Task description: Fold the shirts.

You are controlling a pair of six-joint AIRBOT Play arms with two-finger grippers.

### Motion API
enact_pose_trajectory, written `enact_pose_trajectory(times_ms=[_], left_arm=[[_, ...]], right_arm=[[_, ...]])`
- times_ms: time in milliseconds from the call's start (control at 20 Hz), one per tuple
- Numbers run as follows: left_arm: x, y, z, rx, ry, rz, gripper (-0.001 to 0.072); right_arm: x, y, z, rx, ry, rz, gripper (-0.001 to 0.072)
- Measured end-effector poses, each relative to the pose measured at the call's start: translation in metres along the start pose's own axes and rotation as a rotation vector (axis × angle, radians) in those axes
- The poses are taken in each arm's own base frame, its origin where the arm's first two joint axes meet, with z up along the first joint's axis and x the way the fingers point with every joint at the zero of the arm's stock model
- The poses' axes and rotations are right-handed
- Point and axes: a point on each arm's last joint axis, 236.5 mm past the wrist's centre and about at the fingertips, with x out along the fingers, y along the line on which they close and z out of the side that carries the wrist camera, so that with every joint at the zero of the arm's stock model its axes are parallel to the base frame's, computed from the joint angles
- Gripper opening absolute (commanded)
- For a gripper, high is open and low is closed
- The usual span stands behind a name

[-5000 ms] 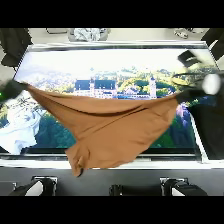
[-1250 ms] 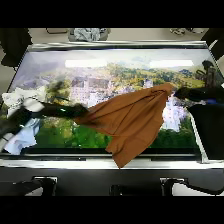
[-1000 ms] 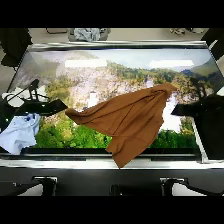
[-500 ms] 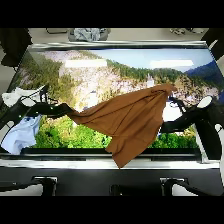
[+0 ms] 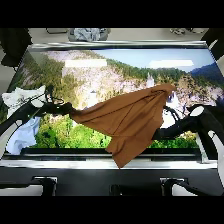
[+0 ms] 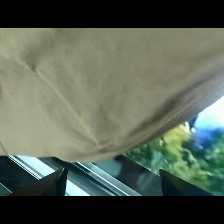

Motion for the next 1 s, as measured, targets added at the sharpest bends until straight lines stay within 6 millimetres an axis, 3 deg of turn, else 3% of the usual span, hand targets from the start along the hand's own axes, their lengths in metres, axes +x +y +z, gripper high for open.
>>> enact_pose_trajectory(times_ms=[200,250,300,350,400,550,650,700,800,900,1000], left_arm=[[0.0,-0.001,0.0,-0.002,0.002,-0.001,0.003],[-0.001,-0.001,-0.001,-0.001,0.004,-0.003,0.003],[-0.002,-0.002,0.0,0.002,0.003,-0.004,0.0031],[-0.004,-0.004,-0.001,0.007,0.003,-0.007,0.003],[-0.007,-0.006,0.001,0.011,-0.003,-0.009,0.003],[-0.023,-0.015,0.01,0.037,-0.04,-0.021,0.0029],[-0.05,-0.03,0.031,0.089,-0.115,-0.038,0.0028],[-0.071,-0.039,0.047,0.121,-0.172,-0.045,0.0028],[-0.139,-0.064,0.089,0.198,-0.346,-0.057,0.0027],[-0.231,-0.085,0.13,0.255,-0.557,-0.038,0.0027],[-0.337,-0.102,0.149,0.275,-0.755,-0.001,0.0027]], right_arm=[[0.021,0.011,-0.001,0.051,-0.045,0.076,0.0706],[0.025,0.015,0.0,0.067,-0.061,0.102,0.0661],[0.03,0.019,0.0,0.084,-0.074,0.125,0.0516],[0.034,0.019,0.001,0.097,-0.091,0.128,0.0239],[0.038,0.014,0.003,0.106,-0.106,0.115,0.0039],[0.034,0.014,0.016,0.096,-0.168,0.111,0.0038],[0.006,0.019,0.04,-0.002,-0.256,0.071,0.0038],[-0.018,0.025,0.054,-0.073,-0.31,0.032,0.0037],[-0.095,0.044,0.09,-0.239,-0.483,-0.106,0.0038],[-0.213,0.082,0.116,-0.415,-0.74,-0.334,0.0037],[-0.34,0.138,0.102,-0.535,-1.014,-0.594,0.0037]])
